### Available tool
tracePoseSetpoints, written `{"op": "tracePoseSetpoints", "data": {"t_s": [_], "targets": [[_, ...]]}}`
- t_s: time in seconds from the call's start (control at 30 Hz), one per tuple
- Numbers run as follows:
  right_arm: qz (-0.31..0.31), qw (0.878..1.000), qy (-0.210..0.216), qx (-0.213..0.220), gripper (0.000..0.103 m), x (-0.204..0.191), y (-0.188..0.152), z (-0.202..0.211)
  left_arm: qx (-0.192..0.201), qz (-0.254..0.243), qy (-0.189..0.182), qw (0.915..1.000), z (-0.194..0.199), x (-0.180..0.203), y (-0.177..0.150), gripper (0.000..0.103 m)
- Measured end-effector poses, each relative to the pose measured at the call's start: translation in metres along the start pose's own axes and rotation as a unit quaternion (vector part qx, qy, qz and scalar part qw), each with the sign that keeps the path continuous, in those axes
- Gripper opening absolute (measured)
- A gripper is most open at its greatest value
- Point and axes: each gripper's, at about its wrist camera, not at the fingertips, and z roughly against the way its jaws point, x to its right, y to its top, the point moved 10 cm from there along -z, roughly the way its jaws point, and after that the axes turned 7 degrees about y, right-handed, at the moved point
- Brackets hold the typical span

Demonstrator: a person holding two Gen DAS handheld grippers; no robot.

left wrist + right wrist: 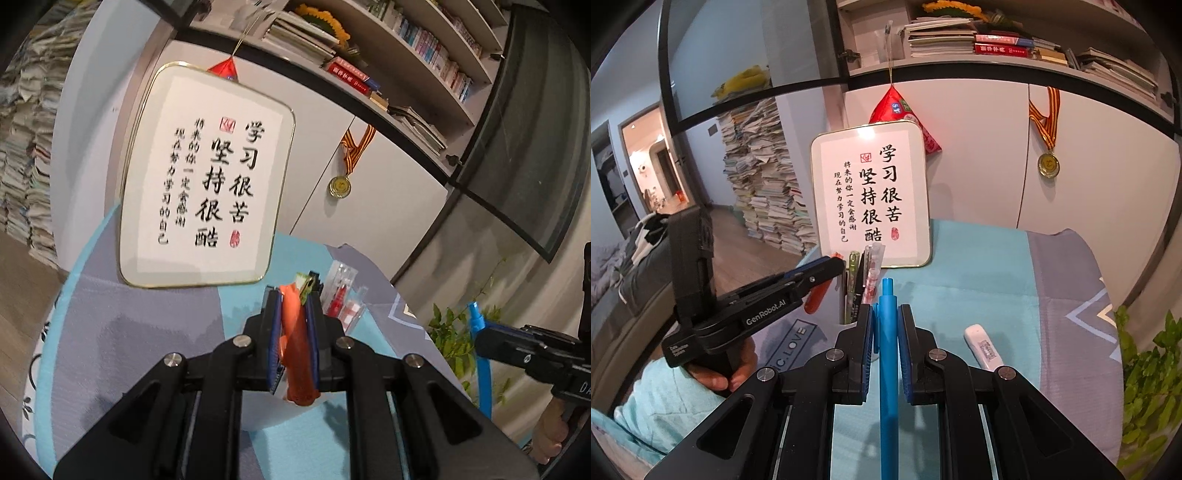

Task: Organize stationery
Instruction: 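Lower the orange highlighter into the cup and open the left gripper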

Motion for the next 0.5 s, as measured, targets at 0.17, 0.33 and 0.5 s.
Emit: {"op": "tracePoseSetpoints", "data": {"t_s": [0.17, 0.33, 0.5], "targets": [[-0.005, 1.0, 0.005, 0.01, 0.014, -0.003, 0.004, -0.003, -0.003, 0.0, 0.004, 1.0, 0.005, 0.0, -0.005, 0.011], [0.004, 0.999, 0.017, 0.027, 0.014, -0.017, 0.019, -0.009, 0.01, -0.019, 0.018, 0.9996, 0.023, 0.004, -0.005, 0.022], [0.012, 0.999, 0.032, 0.029, 0.014, -0.033, 0.031, -0.024, 0.027, -0.024, 0.023, 0.9991, 0.035, 0.002, -0.001, 0.024]]}}
